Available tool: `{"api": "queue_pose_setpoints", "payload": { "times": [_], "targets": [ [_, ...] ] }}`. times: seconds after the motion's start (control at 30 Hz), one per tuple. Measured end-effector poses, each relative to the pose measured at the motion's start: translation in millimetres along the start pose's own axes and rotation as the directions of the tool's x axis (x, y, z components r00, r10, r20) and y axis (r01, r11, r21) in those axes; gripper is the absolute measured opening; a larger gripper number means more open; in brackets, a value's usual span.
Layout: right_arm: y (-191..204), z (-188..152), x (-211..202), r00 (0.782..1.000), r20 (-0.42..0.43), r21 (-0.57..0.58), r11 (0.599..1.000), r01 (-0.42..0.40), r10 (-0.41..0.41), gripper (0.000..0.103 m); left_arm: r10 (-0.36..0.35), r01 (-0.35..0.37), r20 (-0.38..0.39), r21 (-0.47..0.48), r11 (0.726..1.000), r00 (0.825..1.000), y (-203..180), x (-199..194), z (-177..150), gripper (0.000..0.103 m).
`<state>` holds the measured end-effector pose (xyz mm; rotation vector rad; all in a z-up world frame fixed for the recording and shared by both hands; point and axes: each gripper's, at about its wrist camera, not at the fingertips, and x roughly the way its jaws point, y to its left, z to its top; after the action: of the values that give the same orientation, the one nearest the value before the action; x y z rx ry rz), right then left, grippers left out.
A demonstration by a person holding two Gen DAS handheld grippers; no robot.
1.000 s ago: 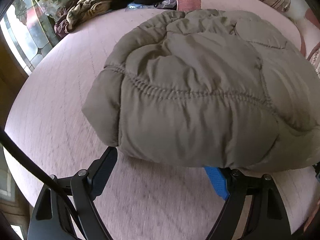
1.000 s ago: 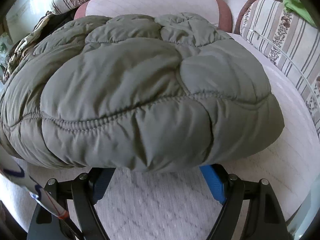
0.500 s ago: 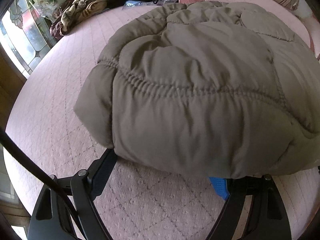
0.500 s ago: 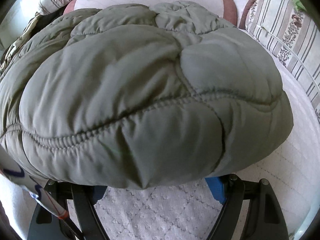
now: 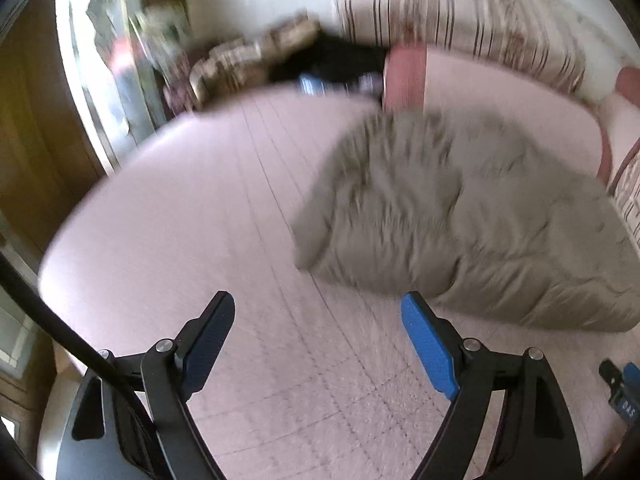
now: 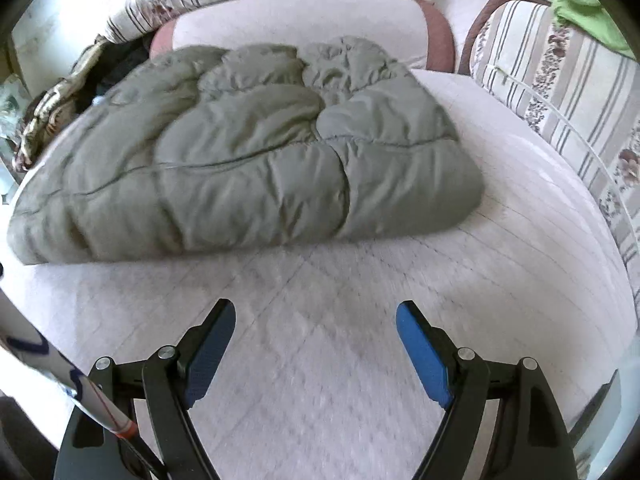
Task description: Fold large clothes
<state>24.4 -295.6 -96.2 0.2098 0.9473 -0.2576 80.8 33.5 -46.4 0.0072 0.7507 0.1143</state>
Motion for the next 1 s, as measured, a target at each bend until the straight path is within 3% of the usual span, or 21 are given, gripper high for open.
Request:
{"api": "queue_pose_setpoints", "payload": {
  "times": [0.07, 0.17, 0.37, 0.67, 1.0],
  "targets": [
    [3.5, -10.4, -18.3, 1.000, 0.025, 0.000, 1.000, 0.005, -0.005, 0.086, 0.032, -0.033, 0.079, 0.008, 0.999, 0.996, -0.2, -27.0, -0.8, 0.092],
    [7.1, -19.7, -41.1, 0.998, 0.066, 0.002, 1.000, 0.019, -0.019, 0.086, 0.016, -0.022, 0.182, 0.028, 0.999, 0.983, 1.1, -68.1, -4.1, 0.093],
    [6.4, -23.5, -72.3, 0.993, 0.121, 0.040, 0.999, 0.000, -0.005, 0.086, 0.048, -0.068, 0.249, 0.075, 0.995, 0.967, -3.7, -109.1, -14.6, 0.097],
    [8.1, -48.2, -103.1, 0.989, 0.143, 0.034, 0.999, 0.021, -0.026, 0.086, -0.092, 0.075, 0.136, 0.126, 0.989, 0.986, -20.4, -124.4, -48.1, 0.097],
    [-0.1, -81.7, -122.5, 0.990, 0.105, 0.035, 0.995, 0.089, -0.092, 0.086, -0.172, 0.163, 0.057, 0.134, 0.977, 0.983, -30.6, -135.8, -72.3, 0.097]
  ]
}}
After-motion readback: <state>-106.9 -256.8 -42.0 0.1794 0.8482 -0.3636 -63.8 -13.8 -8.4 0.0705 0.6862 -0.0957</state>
